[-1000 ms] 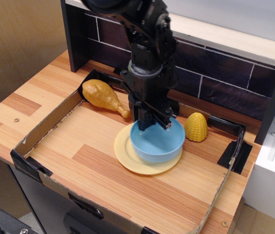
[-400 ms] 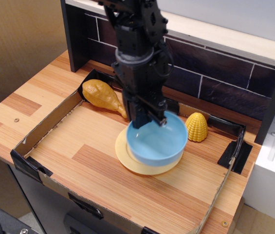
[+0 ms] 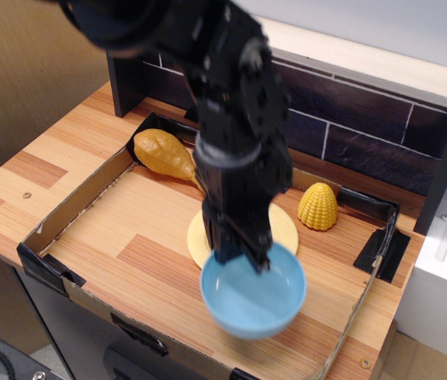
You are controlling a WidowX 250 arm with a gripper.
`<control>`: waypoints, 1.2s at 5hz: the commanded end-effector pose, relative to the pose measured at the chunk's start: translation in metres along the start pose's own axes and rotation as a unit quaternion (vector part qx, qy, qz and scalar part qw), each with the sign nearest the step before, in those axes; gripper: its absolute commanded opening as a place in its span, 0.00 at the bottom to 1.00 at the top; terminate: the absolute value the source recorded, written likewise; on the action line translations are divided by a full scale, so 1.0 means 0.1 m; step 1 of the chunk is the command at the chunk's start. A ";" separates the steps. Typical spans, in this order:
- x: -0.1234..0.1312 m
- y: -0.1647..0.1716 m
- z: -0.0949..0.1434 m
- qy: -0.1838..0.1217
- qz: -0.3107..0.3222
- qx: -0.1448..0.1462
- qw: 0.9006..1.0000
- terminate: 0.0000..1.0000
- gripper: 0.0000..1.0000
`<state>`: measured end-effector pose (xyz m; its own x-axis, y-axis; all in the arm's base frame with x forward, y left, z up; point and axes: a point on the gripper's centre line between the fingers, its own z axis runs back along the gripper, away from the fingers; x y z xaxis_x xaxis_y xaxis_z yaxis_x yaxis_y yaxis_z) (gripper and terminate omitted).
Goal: Take bowl off plate
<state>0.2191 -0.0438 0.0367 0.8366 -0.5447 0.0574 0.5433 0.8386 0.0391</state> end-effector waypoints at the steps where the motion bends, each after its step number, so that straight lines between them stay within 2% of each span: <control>1: -0.03 -0.16 -0.07 0.006 -0.007 0.014 1.000 0.00 0.00; 2: 0.00 -0.15 -0.08 0.015 0.015 0.021 1.000 0.00 1.00; 3: 0.04 -0.12 -0.07 0.019 0.027 0.013 0.999 0.00 1.00; 4: 0.05 -0.10 0.04 0.018 0.045 0.012 0.999 0.00 1.00; 5: 0.04 -0.02 0.25 0.002 0.059 0.014 0.998 0.00 1.00; 6: 0.02 0.10 0.31 0.041 0.087 0.016 0.995 0.00 1.00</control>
<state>0.2209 -0.0341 0.0597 0.9191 -0.3914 -0.0451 0.3936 0.9174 0.0595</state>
